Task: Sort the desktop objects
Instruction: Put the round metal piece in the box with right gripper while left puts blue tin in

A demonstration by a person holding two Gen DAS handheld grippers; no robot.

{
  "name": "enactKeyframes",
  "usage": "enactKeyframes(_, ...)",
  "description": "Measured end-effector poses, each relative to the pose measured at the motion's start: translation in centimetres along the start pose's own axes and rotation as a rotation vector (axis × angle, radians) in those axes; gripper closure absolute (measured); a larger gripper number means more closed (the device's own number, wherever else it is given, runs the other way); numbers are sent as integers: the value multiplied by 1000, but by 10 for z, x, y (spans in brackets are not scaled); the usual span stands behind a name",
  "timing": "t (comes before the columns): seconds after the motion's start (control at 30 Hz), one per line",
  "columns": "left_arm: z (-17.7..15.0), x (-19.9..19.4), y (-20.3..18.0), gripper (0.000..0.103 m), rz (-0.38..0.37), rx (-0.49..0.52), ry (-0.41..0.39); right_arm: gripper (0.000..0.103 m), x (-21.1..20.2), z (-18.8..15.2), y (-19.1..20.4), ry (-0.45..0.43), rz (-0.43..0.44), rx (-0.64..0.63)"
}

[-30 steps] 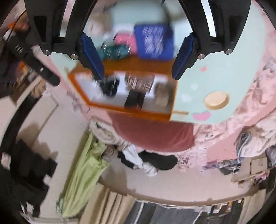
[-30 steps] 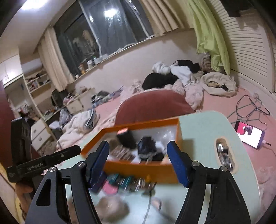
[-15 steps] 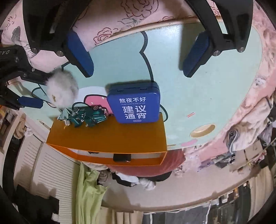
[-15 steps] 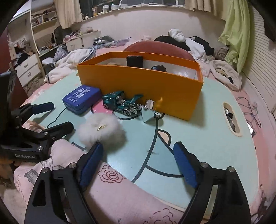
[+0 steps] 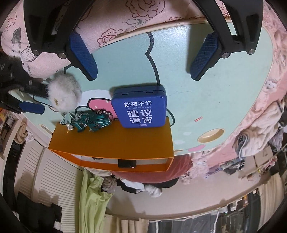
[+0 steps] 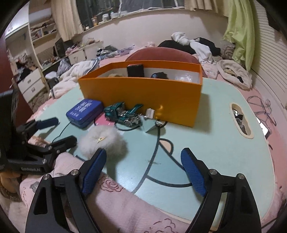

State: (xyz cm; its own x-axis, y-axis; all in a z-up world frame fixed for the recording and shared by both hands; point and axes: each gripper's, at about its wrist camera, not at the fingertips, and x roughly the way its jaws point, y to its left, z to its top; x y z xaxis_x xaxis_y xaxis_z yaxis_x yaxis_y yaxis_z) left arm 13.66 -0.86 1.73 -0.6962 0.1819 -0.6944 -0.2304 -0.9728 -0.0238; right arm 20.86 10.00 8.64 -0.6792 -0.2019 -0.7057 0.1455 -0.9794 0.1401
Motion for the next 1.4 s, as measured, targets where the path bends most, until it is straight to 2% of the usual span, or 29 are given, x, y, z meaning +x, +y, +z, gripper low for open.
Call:
enactKeyframes(0.07,0,0,0,1,0,0,0,19,-1,7,-7,-11,-18,39)
enactKeyframes(0.2,0,-2,1,1,0,1,0,20,-6,30,-13,-86,-57,104)
enactKeyframes(0.27,0,-1,1,1,0,0,-1,34,3,41,-14,-60,-66,110)
enactKeyframes(0.37,0,-2,1,1,1,0,0,45,24,47,-17,19,-23,140)
enactKeyframes(0.4,0,-1,0,1,1,0,-1,47,26,45,-17,20,-12,148)
enactKeyframes(0.43,0,-1,0,1,0,0,-1,55,26,43,-18,23,-2,152)
enactKeyframes(0.47,0,-3,1,1,0,0,-2,67,25,41,-19,25,7,154)
enactKeyframes(0.53,0,-4,1,1,0,0,-1,78,24,34,-20,26,16,157)
enactKeyframes(0.67,3,4,2,1,-7,-5,-4,92,19,26,-27,5,65,192)
enactKeyframes(0.83,10,0,12,1,-59,-66,-11,92,12,25,-33,-26,92,218)
enactKeyframes(0.9,16,-2,16,1,-56,-85,-23,86,12,24,-37,-22,90,241)
enactKeyframes(1.0,31,4,17,3,-27,-78,-16,65,8,25,-45,-46,83,287)
enactKeyframes(1.07,43,17,12,12,-39,-42,23,44,6,26,-46,-58,66,301)
enactKeyframes(1.17,51,36,5,25,-47,-28,85,39,4,31,-47,-74,36,309)
enactKeyframes(1.2,52,41,4,35,-41,-29,103,39,5,35,-47,-69,30,307)
enactKeyframes(1.23,52,45,3,37,-41,-29,122,39,8,39,-47,-61,23,301)
enactKeyframes(1.3,50,45,1,37,-28,-22,107,39,14,46,-44,-30,-2,280)
enactKeyframes(1.4,43,35,0,37,-51,-18,63,40,28,53,-38,39,-32,253)
